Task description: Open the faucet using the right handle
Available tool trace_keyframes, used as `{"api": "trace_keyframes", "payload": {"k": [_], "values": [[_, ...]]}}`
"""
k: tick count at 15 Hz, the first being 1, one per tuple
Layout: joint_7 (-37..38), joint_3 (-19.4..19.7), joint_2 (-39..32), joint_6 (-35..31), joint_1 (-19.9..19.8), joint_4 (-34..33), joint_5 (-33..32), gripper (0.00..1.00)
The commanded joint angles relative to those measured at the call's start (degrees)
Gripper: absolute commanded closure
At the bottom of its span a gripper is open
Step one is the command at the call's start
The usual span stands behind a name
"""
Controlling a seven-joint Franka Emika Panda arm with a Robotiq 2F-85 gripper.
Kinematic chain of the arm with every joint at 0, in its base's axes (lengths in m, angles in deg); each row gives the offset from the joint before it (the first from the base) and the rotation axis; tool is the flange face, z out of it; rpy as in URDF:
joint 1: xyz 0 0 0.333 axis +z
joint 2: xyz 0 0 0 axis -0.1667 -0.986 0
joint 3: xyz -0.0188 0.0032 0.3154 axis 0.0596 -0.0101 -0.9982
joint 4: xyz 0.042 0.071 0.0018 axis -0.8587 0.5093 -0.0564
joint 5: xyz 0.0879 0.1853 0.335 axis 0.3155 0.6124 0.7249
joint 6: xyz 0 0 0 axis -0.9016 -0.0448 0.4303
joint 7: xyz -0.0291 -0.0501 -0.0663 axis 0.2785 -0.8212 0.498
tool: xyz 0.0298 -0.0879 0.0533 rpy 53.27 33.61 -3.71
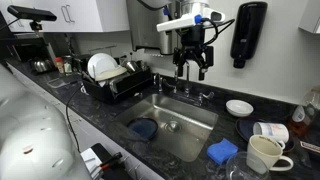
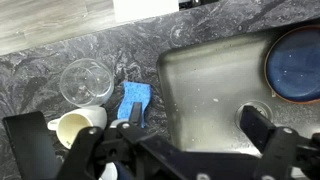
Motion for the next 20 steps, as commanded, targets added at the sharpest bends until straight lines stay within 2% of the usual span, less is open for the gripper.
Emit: {"api": "trace_keyframes", "payload": {"k": [1, 5, 11, 20], "values": [[0.0, 0.2, -0.1, 0.2, 0.2, -0.2, 0.0, 0.00], [0.0, 0.2, -0.1, 0.2, 0.2, -0.2, 0.0, 0.00], [21.4, -1.2, -3.0, -4.7, -0.2, 0.7, 8.0, 0.00], [46.4, -2.6, -9.6, -22.9, 0.4, 1.7, 21.4, 0.00]]}}
